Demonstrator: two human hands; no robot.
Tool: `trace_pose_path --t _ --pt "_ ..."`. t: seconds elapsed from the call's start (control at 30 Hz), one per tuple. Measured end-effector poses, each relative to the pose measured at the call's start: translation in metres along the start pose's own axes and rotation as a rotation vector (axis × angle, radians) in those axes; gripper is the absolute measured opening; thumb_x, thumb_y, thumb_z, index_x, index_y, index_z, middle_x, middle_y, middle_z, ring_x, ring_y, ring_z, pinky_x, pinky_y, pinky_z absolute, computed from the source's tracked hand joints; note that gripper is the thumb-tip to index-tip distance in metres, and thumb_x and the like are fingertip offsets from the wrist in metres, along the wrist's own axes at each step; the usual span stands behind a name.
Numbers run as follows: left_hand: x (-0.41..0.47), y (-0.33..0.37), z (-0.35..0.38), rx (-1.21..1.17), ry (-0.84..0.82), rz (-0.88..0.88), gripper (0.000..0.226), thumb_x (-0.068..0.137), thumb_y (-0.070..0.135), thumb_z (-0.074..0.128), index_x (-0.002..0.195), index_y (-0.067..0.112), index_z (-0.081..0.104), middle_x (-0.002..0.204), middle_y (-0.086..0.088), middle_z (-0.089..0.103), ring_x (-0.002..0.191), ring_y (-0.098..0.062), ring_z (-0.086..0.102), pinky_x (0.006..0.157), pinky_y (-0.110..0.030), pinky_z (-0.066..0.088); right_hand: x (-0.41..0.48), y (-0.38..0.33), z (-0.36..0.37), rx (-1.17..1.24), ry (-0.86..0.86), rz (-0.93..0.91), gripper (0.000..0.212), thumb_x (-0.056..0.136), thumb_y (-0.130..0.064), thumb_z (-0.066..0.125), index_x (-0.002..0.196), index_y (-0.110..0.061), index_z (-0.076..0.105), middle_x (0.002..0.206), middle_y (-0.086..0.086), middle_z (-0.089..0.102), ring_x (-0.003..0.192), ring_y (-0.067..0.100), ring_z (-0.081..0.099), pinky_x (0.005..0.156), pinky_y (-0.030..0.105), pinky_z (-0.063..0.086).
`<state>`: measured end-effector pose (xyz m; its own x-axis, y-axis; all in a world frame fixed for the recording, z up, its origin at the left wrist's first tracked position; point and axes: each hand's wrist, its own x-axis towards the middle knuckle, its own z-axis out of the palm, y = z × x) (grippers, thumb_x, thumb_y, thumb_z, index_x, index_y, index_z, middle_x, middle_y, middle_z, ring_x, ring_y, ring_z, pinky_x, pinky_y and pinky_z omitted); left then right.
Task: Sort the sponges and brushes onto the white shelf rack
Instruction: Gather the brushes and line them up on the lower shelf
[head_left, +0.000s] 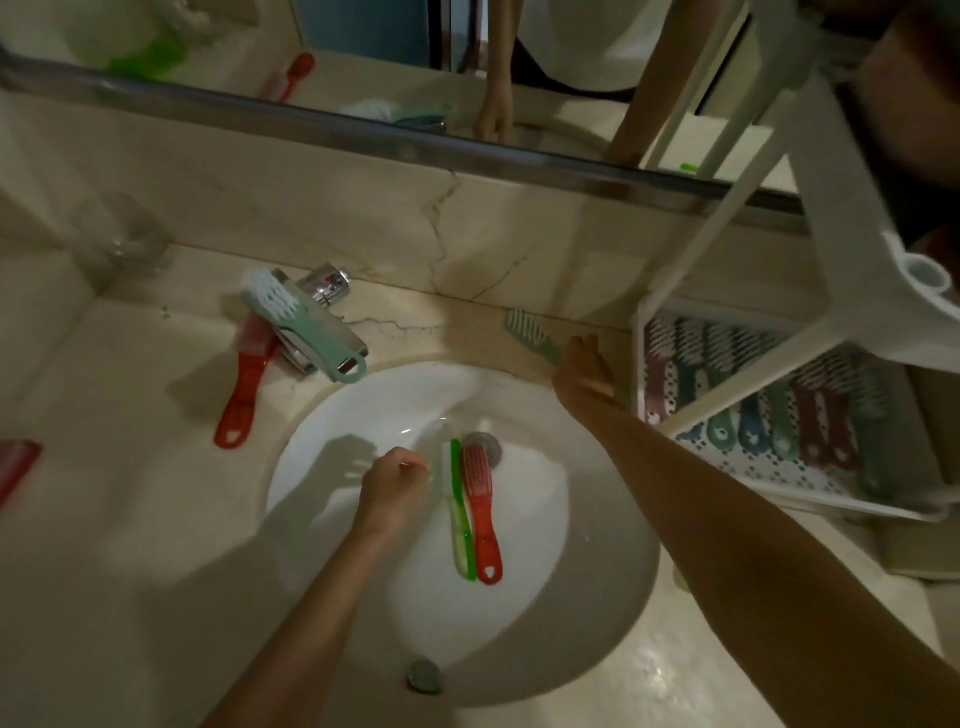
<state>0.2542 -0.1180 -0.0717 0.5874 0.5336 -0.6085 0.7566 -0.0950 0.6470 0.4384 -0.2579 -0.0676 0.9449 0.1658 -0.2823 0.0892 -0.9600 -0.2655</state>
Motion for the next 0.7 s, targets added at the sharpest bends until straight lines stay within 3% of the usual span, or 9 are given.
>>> trace_pose_path --t 0.13,0.2,0.27,0.37,0.43,0.53,0.63,0.7 --pt "-0.003 0.004 -0.009 0.035 -0.041 0.093 0.008 0.088 0.011 0.053 0.091 0.014 0.060 0.105 -0.017 0.067 0.101 -0.033 0.062 0.088 -0.038 0.050 -0.001 -0.002 -0.003 0.026 -0.048 0.050 0.042 0.087 -0.017 0.061 0.123 -0.001 0.047 0.128 0.016 0.052 0.113 0.030 0.055 0.086 0.033 0.047" --pt "-0.014 0.010 -0.015 0.077 -0.100 0.181 0.007 0.088 0.011 0.053 0.088 0.017 0.058 0.099 -0.013 0.067 0.097 -0.031 0.063 0.087 -0.041 0.052 -0.011 -0.001 -0.004 0.066 -0.083 0.060 0.046 0.088 -0.021 0.057 0.128 -0.004 0.042 0.126 0.016 0.053 0.113 0.031 0.054 0.085 0.035 0.046" --pt "-0.028 0.018 -0.022 0.085 -0.082 0.285 0.013 0.089 0.011 0.051 0.082 0.021 0.056 0.090 -0.008 0.065 0.089 -0.028 0.064 0.076 -0.036 0.052 -0.025 -0.002 -0.004 0.136 -0.059 0.027 0.049 0.089 -0.021 0.053 0.132 -0.004 0.036 0.119 0.016 0.055 0.107 0.031 0.057 0.080 0.035 0.046" --pt "-0.051 0.042 -0.040 0.022 0.242 0.466 0.009 0.089 0.007 0.051 0.085 0.015 0.055 0.076 0.002 0.059 0.071 -0.017 0.059 0.060 -0.013 0.040 -0.050 -0.012 -0.005 0.299 -0.006 -0.052 0.037 0.088 -0.020 0.056 0.119 -0.002 0.043 0.096 0.010 0.059 0.086 0.025 0.062 0.069 0.031 0.048" --pt "-0.055 0.059 -0.058 -0.100 0.549 0.531 0.011 0.084 0.002 0.056 0.094 0.005 0.054 0.083 0.002 0.056 0.078 -0.017 0.053 0.065 -0.013 0.037 -0.065 -0.022 -0.007 0.338 0.035 -0.120 0.025 0.088 -0.018 0.057 0.107 -0.002 0.050 0.087 0.007 0.058 0.074 0.019 0.056 0.062 0.025 0.041" --pt "-0.031 0.076 -0.079 -0.242 0.747 0.439 0.031 0.076 0.001 0.060 0.104 -0.002 0.047 0.120 -0.021 0.047 0.117 -0.034 0.042 0.092 -0.024 0.033 -0.086 -0.037 -0.011 0.378 0.085 -0.223 0.018 0.087 -0.015 0.058 0.099 -0.001 0.055 0.080 0.008 0.056 0.066 0.018 0.051 0.048 0.019 0.033" --pt "-0.005 0.086 -0.087 -0.238 0.664 0.230 0.047 0.073 0.015 0.068 0.108 0.007 0.037 0.132 -0.022 0.034 0.126 -0.037 0.032 0.103 -0.034 0.030 -0.102 -0.047 -0.015 0.416 0.087 -0.249 0.017 0.086 -0.014 0.058 0.097 -0.002 0.056 0.083 0.011 0.060 0.067 0.021 0.053 0.056 0.024 0.038" --pt "0.005 0.088 -0.086 -0.159 0.593 0.130 0.073 0.070 0.023 0.074 0.125 0.000 0.032 0.139 -0.021 0.028 0.130 -0.037 0.028 0.104 -0.036 0.032 -0.111 -0.048 -0.020 0.415 0.086 -0.245 0.016 0.086 -0.014 0.058 0.097 -0.003 0.057 0.082 0.008 0.057 0.068 0.020 0.052 0.057 0.024 0.037"
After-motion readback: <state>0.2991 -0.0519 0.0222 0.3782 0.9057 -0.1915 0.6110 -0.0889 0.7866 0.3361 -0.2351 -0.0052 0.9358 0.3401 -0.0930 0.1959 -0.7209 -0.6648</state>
